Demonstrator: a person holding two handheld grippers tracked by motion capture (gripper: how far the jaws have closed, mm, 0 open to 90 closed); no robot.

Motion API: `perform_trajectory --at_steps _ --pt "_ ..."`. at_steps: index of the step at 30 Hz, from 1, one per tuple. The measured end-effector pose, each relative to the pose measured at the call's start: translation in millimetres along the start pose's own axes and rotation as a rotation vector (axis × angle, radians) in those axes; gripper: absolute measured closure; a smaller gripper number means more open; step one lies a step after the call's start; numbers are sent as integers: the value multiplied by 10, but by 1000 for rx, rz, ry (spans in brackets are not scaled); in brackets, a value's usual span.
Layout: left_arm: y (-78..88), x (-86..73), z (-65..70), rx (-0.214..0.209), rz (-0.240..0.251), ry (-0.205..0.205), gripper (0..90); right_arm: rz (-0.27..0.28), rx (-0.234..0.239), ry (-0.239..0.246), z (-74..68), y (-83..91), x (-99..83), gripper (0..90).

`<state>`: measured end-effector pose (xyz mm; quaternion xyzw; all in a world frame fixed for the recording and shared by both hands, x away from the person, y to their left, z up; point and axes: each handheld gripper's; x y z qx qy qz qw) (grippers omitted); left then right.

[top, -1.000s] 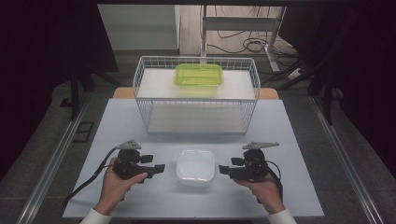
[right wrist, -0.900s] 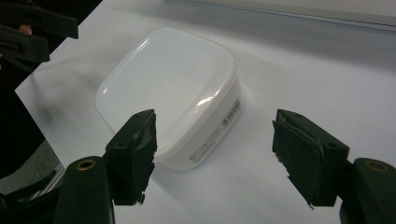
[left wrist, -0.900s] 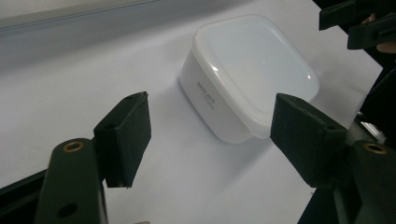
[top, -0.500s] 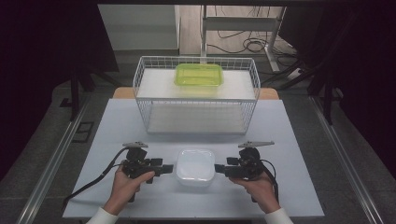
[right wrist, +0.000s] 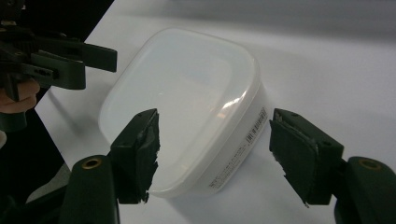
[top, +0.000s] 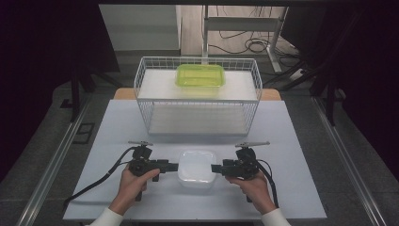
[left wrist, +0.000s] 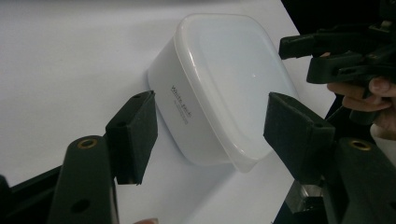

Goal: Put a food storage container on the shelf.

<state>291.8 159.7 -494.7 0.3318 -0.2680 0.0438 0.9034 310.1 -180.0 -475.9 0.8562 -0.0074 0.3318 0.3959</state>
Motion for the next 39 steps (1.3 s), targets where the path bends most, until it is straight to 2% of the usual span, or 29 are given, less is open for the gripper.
perform_trajectory --at_steps 7,13,20,23,25,28,34,39 --pt "-89 37 -71 -15 -11 24 370 -3 21 -30 23 -42 11 391" --pt "-158 40 -113 -59 -28 53 420 -8 44 -52 62 -78 1 418" --pt "-202 48 -147 -103 -39 73 532 -20 70 -89 86 -109 -18 490" --pt "-219 48 -149 -138 -43 81 594 -19 105 -125 114 -128 -34 548" --pt "-217 46 -151 -124 -44 77 633 -20 112 -153 144 -136 -54 592" --pt "-206 43 -152 -123 -46 79 667 -4 143 -198 191 -128 -74 646" --pt "-174 27 -141 -133 -49 82 692 3 181 -245 220 -107 -91 688" --pt "-130 18 -124 -145 -35 79 735 14 196 -229 209 -60 -95 727"
Point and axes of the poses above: each handheld gripper's, and its own axes: y roughly backward along the jaws, x roughly out of its top, z roughly to its right, and after that the axes turned 3 degrees about -z, right-handed
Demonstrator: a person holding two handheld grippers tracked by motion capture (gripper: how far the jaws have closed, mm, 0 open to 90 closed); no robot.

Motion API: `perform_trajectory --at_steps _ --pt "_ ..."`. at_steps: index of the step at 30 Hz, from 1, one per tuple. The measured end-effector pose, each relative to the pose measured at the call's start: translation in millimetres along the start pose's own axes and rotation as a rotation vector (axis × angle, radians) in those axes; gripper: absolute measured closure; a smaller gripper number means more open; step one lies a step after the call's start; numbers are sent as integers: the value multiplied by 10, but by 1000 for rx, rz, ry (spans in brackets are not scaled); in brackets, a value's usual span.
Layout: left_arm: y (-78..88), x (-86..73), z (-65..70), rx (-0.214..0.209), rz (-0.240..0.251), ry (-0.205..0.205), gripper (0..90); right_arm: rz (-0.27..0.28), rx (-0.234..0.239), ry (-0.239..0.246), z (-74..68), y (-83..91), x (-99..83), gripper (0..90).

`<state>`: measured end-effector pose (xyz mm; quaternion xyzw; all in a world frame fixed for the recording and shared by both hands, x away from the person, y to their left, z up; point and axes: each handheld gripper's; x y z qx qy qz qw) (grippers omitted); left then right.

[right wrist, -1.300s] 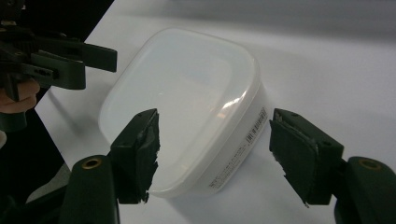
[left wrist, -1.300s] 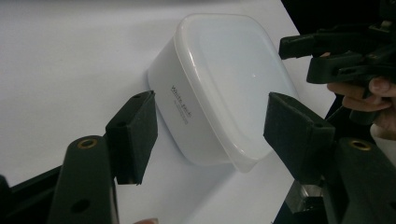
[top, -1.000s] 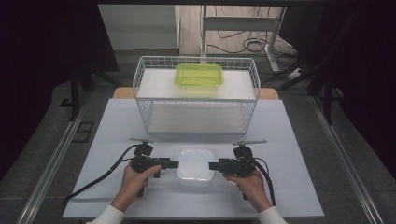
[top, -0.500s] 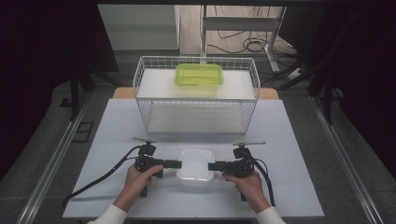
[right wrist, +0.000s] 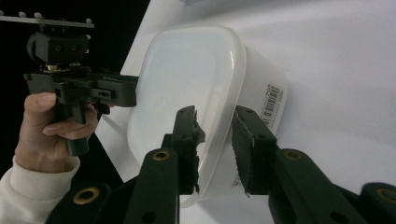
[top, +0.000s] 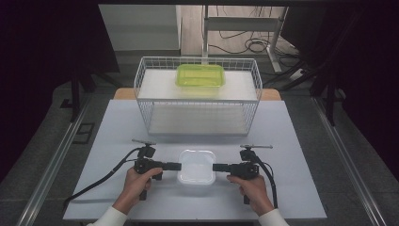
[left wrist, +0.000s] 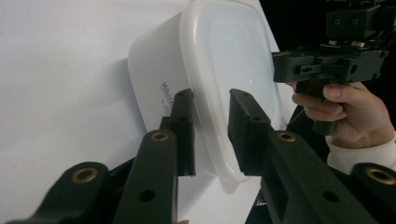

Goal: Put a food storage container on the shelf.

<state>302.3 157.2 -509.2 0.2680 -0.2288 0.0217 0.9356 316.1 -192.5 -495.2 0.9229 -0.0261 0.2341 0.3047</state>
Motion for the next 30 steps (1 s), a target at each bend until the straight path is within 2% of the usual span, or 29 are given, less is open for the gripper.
perform_trajectory --at_steps 11,23,30 --pt "45 -19 40 -4 15 -28 798 28 -15 81 -66 53 -4 780" --pt "121 -24 116 -3 45 -69 801 54 -14 143 -145 94 -4 783" --pt "249 7 288 9 87 -137 800 91 -12 214 -295 181 30 781"
Point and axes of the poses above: each handheld gripper's, and its own axes: y roughly backward along the jaws, x roughly out of its top, z roughly to its right, and after that the axes turned 3 degrees about -z, right-handed
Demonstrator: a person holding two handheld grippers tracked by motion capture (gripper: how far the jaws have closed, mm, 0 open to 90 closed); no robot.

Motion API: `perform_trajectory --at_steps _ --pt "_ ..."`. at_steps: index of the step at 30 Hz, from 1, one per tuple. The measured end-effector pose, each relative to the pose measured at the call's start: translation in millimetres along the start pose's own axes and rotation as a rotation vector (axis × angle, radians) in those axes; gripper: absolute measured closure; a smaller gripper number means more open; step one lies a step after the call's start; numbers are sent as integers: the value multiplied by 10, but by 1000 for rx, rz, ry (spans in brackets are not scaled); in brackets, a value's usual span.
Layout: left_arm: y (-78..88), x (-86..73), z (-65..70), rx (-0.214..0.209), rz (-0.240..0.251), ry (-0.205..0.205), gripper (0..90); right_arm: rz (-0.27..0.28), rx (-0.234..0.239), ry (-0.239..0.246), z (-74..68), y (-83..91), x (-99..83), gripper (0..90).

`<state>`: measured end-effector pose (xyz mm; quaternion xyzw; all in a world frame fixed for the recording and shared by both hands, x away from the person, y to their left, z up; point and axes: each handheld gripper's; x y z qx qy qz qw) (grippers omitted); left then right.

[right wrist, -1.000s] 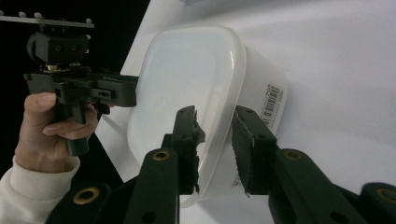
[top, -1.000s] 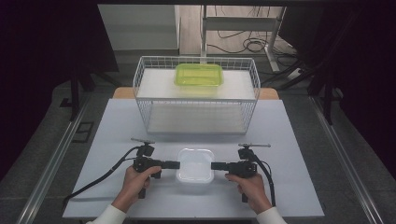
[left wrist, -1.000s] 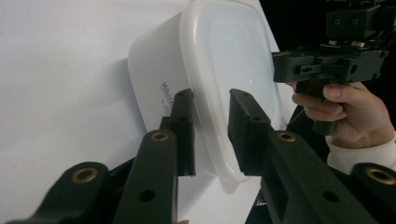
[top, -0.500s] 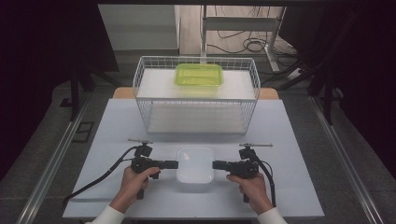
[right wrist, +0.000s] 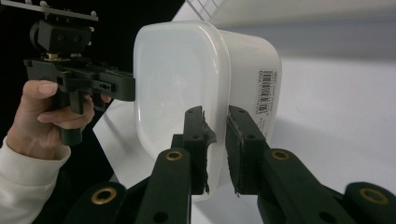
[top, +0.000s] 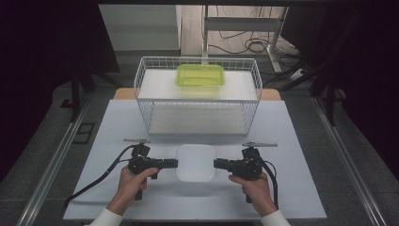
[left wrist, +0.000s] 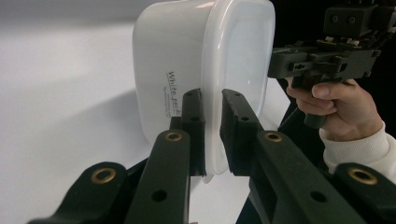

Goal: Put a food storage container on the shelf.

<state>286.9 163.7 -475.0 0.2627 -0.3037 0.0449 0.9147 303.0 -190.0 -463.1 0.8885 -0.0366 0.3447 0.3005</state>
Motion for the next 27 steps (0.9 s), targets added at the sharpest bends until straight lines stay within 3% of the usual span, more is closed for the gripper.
perform_trajectory --at_steps 14,19,27 --pt "164 73 240 13 45 -87 800 53 -25 128 -231 147 94 777" --pt "191 86 313 27 62 -128 800 65 -44 165 -297 187 113 776" --pt "233 108 375 27 83 -161 803 82 -51 199 -365 238 139 774"
Point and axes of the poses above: each handheld gripper's, and its own axes: y roughly backward along the jaws, x roughly out of its top, z roughly to its right, and after that the axes turned 3 degrees about -z, right-handed
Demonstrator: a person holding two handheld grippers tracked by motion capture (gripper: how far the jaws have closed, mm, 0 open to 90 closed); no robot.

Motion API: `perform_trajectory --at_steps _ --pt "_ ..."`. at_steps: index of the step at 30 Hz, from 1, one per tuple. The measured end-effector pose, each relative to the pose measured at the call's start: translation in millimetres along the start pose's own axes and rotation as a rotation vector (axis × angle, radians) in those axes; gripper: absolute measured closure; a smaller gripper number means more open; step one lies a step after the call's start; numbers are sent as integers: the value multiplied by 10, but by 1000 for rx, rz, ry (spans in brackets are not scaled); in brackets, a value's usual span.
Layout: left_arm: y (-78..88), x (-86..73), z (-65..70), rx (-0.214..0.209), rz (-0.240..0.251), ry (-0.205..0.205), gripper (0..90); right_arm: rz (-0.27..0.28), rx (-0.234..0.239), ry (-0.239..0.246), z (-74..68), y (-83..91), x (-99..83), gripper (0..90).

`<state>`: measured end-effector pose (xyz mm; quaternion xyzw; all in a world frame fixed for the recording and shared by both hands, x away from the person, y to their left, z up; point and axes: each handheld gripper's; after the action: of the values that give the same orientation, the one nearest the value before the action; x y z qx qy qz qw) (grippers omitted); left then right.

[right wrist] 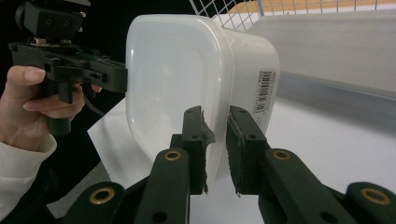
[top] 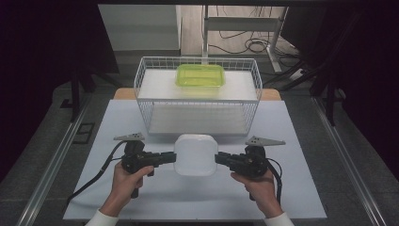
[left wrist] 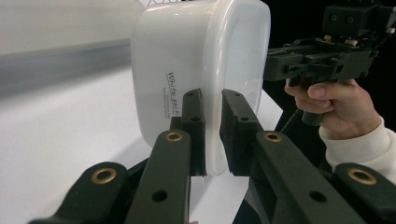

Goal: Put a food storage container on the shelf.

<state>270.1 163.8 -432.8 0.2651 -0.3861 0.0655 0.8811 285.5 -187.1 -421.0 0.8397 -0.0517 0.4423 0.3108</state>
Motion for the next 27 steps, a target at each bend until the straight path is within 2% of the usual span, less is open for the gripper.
perform_trajectory --at_steps 9,14,27 --pt "45 79 56 -3 15 -23 804 18 -4 28 -56 63 74 774" --pt "80 131 39 -13 28 -19 804 27 4 45 -82 86 147 773" --pt "199 447 100 -7 60 -55 803 56 11 74 -125 154 482 774"
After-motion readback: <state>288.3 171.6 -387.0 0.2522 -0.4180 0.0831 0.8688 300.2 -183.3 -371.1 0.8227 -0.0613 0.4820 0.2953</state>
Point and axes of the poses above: each handheld gripper's, and its own axes: y roughly backward along the jaws, x roughly out of its top, z roughly to its right, and after that the axes turned 3 degrees about -z, right-handed
